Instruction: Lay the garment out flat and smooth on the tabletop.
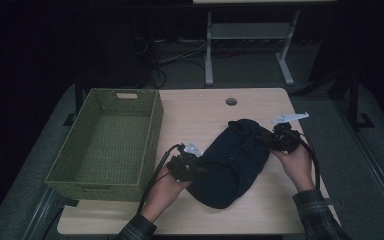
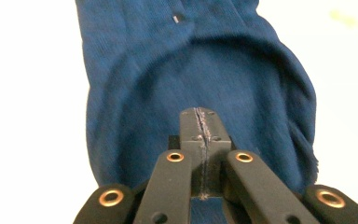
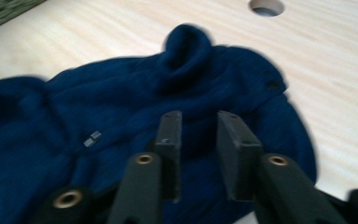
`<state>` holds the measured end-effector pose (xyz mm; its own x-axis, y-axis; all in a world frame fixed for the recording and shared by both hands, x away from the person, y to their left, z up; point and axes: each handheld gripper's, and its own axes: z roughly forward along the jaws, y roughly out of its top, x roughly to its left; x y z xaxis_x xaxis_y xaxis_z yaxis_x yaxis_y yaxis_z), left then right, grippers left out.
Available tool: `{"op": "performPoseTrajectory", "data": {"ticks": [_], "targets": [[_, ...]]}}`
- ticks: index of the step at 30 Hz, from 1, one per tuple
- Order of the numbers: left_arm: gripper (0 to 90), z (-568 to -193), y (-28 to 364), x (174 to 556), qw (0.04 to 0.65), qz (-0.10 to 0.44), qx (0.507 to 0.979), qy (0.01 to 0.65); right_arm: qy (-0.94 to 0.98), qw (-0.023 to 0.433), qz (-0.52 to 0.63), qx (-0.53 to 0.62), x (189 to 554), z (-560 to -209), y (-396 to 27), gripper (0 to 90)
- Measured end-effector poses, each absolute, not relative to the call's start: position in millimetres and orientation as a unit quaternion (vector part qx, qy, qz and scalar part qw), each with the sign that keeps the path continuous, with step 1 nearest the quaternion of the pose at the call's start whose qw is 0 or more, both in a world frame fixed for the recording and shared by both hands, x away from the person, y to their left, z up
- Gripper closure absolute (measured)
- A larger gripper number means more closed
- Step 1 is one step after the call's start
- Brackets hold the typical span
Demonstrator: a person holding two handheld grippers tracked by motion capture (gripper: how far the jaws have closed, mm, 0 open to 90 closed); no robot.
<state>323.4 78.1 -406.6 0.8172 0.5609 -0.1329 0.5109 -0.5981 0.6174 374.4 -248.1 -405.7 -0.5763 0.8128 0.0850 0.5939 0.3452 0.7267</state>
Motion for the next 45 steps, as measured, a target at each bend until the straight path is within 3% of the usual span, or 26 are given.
{"op": "performPoseTrajectory", "data": {"ticks": [6,16,25,36,45], "targets": [[89.9,-405,64,350,0.328,0.058,0.896,0.292,0.823,0.136,0.378,0.402,341,-416,-238,89.6],[90.0,-414,50,394,0.334,0.063,0.892,0.298,0.823,0.111,0.391,0.397,307,-434,-234,89.8],[90.0,-438,37,417,0.318,0.056,0.896,0.305,0.837,0.096,0.371,0.392,299,-451,-218,89.8],[90.0,-453,40,418,0.29,0.054,0.903,0.312,0.859,0.103,0.327,0.381,304,-463,-209,90.0],[90.0,-451,56,390,0.276,0.061,0.906,0.315,0.853,0.116,0.32,0.395,305,-463,-222,90.0]]}}
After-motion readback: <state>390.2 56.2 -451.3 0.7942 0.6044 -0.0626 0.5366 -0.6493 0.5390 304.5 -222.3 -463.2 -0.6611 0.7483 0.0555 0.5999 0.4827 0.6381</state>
